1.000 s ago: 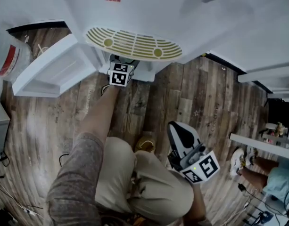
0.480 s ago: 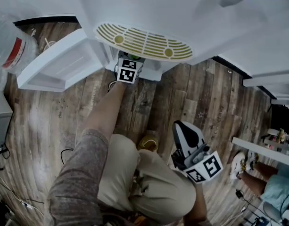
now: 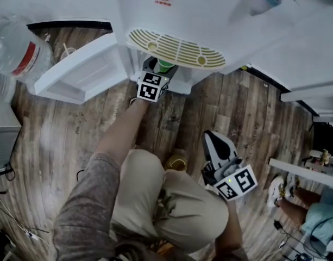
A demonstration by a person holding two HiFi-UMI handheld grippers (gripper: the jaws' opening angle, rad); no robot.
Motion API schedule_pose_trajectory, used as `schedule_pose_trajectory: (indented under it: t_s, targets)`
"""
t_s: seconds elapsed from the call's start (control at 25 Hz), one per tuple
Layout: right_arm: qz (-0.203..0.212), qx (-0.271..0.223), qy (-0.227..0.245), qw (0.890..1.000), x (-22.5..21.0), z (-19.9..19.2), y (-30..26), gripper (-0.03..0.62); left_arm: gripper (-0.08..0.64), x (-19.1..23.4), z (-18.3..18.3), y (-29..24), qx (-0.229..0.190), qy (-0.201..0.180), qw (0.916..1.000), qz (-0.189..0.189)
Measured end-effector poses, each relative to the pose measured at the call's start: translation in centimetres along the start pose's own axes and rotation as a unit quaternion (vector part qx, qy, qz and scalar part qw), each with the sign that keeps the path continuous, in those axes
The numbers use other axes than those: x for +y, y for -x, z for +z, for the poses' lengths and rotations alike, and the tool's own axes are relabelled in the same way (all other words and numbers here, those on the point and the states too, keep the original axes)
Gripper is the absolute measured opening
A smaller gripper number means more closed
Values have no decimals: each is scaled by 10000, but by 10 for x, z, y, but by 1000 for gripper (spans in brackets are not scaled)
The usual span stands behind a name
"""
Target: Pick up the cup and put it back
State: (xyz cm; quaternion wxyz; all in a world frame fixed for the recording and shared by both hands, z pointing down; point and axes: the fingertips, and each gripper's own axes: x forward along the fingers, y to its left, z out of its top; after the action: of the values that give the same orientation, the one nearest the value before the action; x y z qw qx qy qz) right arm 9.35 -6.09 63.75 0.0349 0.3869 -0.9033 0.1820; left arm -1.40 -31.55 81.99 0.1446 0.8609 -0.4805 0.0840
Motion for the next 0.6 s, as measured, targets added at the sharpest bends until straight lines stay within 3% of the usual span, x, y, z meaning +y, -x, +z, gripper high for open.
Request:
schedule_pose_trajectory:
  t_s: [0.6]
  targets:
    - [-348, -27, -58, 9994, -10, 2, -17, 2, 313, -44, 103, 133, -485, 32, 9951, -864]
